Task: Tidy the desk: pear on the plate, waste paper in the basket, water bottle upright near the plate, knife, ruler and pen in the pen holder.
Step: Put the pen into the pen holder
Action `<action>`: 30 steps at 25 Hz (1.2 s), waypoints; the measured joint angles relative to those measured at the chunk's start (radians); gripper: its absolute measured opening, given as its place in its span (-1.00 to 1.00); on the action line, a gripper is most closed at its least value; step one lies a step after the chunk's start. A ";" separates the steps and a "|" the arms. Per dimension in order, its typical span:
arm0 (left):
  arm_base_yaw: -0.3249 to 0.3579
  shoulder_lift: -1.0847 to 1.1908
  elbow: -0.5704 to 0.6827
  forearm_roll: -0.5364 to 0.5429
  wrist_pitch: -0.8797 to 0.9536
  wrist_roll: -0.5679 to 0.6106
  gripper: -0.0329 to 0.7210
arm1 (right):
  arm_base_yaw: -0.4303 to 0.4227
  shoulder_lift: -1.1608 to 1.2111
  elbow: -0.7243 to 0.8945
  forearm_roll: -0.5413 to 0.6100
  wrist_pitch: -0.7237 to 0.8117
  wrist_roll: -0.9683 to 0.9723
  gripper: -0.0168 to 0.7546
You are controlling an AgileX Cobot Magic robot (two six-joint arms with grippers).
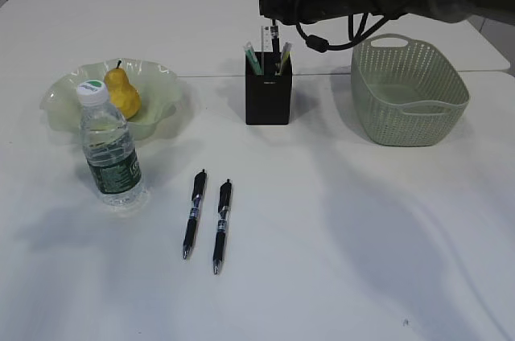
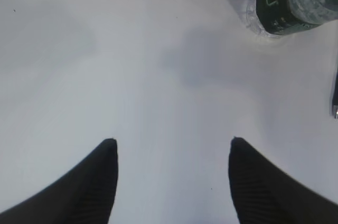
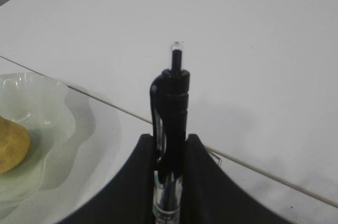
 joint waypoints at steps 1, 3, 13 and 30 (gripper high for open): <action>0.000 0.000 0.000 0.001 -0.004 0.000 0.32 | 0.000 0.013 -0.015 0.011 -0.005 -0.008 -0.73; 0.000 0.000 0.000 0.004 -0.008 0.000 0.32 | 0.000 0.033 -0.038 0.031 -0.011 -0.018 -0.73; 0.000 0.000 0.000 0.004 -0.017 0.000 0.32 | 0.000 0.064 -0.049 0.055 -0.007 -0.044 -0.69; 0.000 0.000 0.000 0.003 -0.015 0.000 0.32 | 0.000 0.064 -0.049 0.056 0.077 -0.007 -0.17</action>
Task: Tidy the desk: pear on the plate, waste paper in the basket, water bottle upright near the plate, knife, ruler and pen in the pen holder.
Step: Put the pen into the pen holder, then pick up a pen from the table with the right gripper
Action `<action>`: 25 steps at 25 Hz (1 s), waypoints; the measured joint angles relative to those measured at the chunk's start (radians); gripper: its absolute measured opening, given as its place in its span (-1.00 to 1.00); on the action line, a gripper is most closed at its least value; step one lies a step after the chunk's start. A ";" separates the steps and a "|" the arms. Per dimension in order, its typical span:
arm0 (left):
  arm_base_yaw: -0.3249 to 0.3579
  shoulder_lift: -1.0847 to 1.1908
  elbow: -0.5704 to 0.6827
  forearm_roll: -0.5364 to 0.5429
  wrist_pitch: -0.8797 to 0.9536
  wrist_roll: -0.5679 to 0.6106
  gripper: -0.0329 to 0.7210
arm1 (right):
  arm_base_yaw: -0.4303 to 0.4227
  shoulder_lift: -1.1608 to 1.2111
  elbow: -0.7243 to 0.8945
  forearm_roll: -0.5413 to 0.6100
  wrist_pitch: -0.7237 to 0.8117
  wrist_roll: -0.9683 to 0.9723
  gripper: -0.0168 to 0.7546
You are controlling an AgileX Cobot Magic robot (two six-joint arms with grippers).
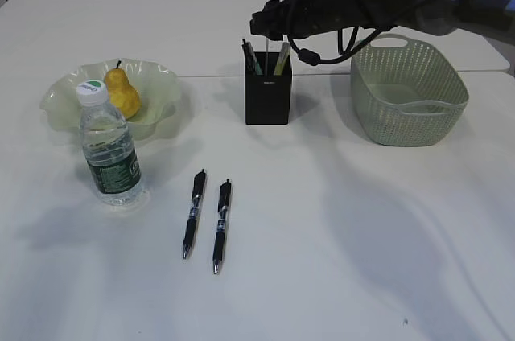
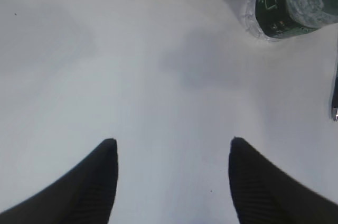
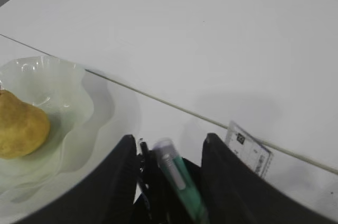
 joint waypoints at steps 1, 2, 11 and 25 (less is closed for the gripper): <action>0.000 0.000 0.000 0.000 0.002 0.000 0.32 | 0.000 0.000 0.000 -0.007 0.013 0.019 -0.17; 0.000 0.000 0.000 0.000 0.004 0.000 0.32 | 0.000 0.000 0.000 -0.027 0.025 0.041 -0.17; 0.000 0.000 0.000 -0.002 0.008 0.000 0.32 | 0.000 -0.120 0.000 -0.383 0.248 0.366 -0.17; 0.000 0.000 0.000 -0.002 0.045 0.000 0.32 | 0.174 -0.395 0.038 -0.800 0.488 0.680 -0.17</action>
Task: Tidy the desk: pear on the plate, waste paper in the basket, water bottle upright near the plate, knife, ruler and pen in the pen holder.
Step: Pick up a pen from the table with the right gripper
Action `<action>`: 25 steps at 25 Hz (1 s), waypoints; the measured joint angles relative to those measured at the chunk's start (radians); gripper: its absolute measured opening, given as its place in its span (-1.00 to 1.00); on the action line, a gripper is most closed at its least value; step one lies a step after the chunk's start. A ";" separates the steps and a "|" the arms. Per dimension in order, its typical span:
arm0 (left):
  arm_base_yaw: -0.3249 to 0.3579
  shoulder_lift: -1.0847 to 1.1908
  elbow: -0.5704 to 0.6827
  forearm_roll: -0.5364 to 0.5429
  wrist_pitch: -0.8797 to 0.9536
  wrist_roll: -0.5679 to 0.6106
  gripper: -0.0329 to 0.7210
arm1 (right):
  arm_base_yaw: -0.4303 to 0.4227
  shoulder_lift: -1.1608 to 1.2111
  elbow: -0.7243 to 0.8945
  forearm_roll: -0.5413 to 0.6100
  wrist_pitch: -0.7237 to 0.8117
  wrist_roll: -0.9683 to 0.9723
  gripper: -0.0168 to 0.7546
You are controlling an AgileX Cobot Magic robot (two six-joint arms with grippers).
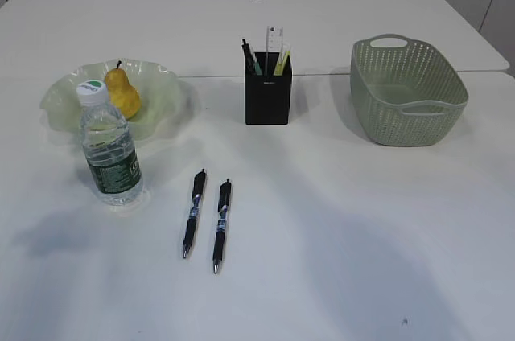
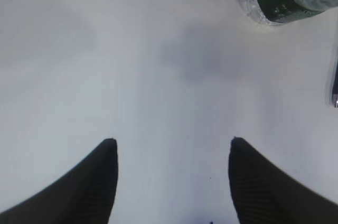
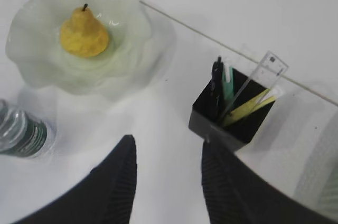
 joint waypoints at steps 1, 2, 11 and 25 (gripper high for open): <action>0.000 0.000 0.000 0.000 0.005 0.000 0.32 | 0.023 -0.017 0.019 -0.033 0.019 0.022 -0.17; 0.000 0.000 0.000 0.000 0.007 0.000 0.32 | 0.044 -0.030 0.034 -0.068 0.045 0.048 -0.17; 0.000 0.000 0.000 -0.002 0.024 0.000 0.32 | 0.158 -0.051 0.138 -0.143 0.255 0.255 -0.17; 0.000 0.000 0.000 -0.010 0.024 0.000 0.32 | 0.230 0.124 0.141 -0.124 0.261 0.746 -0.17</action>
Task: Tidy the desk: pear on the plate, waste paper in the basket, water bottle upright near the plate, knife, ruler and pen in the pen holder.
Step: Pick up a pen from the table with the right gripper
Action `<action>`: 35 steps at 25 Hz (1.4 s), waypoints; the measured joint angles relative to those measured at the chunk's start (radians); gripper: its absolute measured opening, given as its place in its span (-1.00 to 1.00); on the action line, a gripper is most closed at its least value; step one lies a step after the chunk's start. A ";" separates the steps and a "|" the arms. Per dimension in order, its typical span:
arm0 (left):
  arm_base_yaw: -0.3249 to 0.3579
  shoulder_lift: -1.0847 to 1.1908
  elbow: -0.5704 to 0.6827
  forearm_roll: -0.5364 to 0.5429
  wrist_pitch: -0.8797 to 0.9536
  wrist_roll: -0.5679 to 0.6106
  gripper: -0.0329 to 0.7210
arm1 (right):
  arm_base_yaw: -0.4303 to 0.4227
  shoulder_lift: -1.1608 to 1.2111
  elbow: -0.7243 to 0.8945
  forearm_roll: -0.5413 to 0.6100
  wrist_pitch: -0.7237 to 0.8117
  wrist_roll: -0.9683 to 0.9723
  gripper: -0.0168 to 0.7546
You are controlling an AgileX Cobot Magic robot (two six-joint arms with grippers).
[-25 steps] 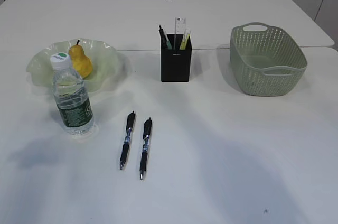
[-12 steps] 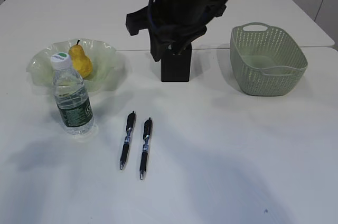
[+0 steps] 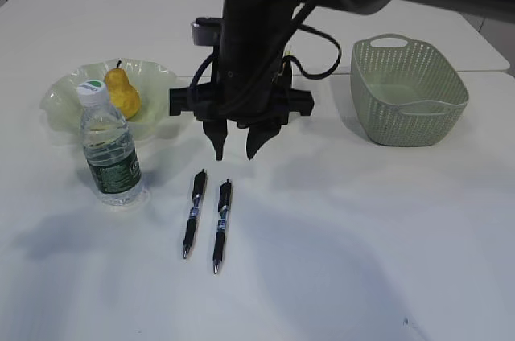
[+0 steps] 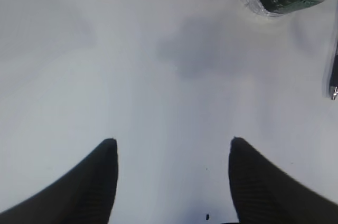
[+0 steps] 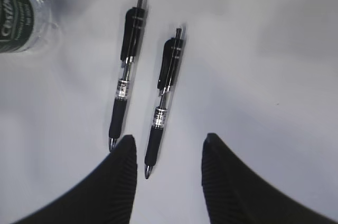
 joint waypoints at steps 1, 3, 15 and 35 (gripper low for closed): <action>0.000 0.000 0.000 -0.001 0.000 0.000 0.32 | 0.000 0.019 0.000 0.012 0.000 0.016 -0.17; 0.000 0.000 0.000 -0.001 -0.008 0.000 0.32 | 0.000 0.050 0.000 0.035 -0.002 0.044 -0.17; 0.000 0.000 0.000 -0.001 -0.044 0.000 0.32 | 0.000 0.152 -0.036 0.064 -0.070 0.106 -0.17; 0.000 0.000 0.000 -0.002 -0.054 0.000 0.32 | 0.000 0.310 -0.139 0.042 -0.025 0.121 -0.17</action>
